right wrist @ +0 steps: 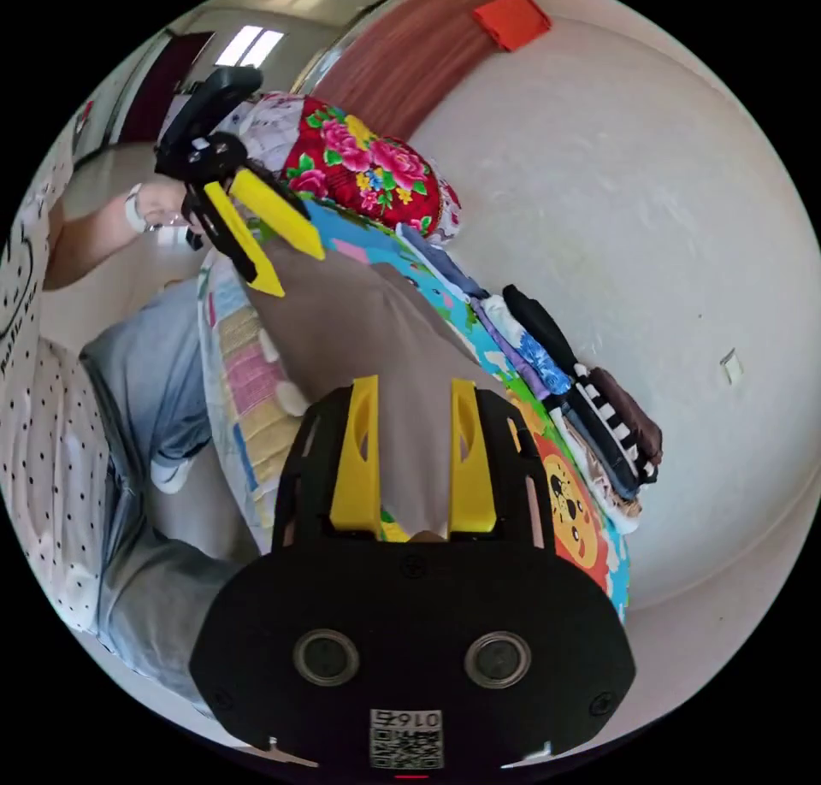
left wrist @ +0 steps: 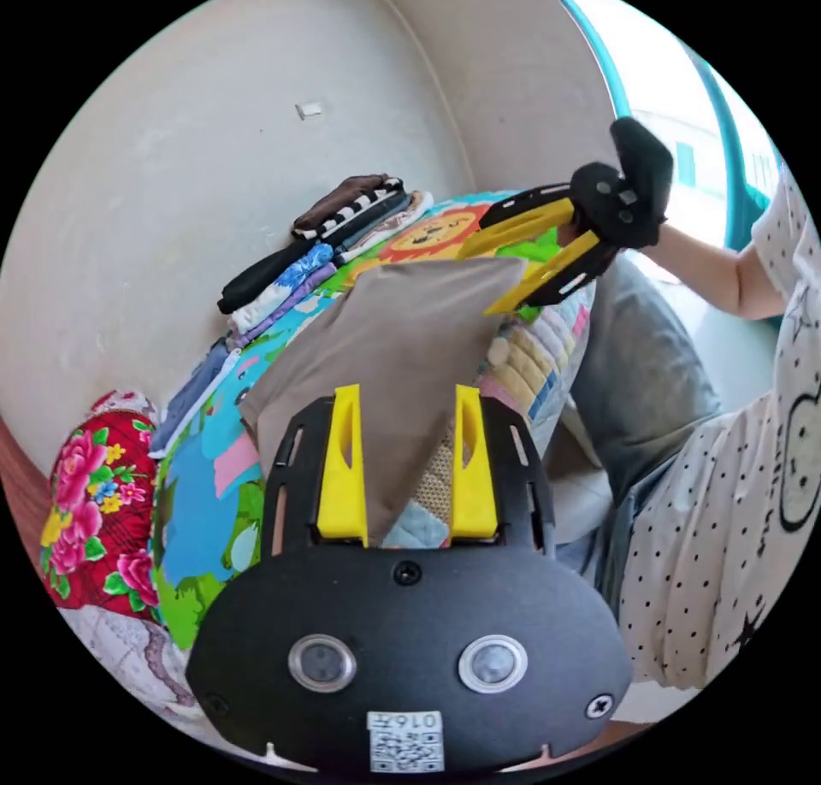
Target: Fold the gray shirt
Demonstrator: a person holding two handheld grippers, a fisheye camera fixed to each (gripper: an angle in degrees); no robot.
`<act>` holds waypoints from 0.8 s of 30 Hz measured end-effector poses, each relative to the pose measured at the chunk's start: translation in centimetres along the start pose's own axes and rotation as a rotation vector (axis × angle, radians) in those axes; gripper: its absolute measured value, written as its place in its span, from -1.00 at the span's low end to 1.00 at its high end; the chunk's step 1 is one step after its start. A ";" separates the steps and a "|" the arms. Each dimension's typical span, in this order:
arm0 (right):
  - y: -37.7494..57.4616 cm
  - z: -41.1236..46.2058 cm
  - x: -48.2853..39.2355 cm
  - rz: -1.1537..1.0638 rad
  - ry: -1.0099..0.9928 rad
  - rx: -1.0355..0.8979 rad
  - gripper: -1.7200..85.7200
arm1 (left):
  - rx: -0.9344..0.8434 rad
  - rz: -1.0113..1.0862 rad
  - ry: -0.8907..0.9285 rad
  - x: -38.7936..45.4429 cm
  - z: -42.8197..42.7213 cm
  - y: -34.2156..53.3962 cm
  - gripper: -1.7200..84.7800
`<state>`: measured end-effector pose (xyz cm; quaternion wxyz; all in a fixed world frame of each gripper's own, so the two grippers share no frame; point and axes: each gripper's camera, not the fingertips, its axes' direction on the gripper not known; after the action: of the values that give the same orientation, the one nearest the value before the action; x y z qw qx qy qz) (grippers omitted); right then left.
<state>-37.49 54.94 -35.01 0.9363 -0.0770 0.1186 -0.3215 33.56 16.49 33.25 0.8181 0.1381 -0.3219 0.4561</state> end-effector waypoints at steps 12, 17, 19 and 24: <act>-3.3 -2.3 -8.2 -0.025 0.134 -0.013 -0.64 | -0.015 -0.071 -0.054 5.5 0.7 2.0 -0.65; -4.1 -3.1 -9.1 -0.052 0.182 -0.008 -0.64 | -0.012 -0.040 -0.090 7.2 0.4 2.4 -0.65; -4.3 -3.8 -9.0 -0.055 0.179 -0.012 -0.64 | -0.006 -0.034 -0.101 7.7 0.3 2.5 -0.65; -4.4 -5.1 -9.5 -0.092 0.235 -0.018 -0.65 | -0.004 -0.032 -0.108 8.8 0.6 2.9 -0.65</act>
<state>-48.74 57.06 -37.25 0.8995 -0.0527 0.2266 -0.3699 34.21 23.55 39.23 0.8070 0.1661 -0.3642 0.4342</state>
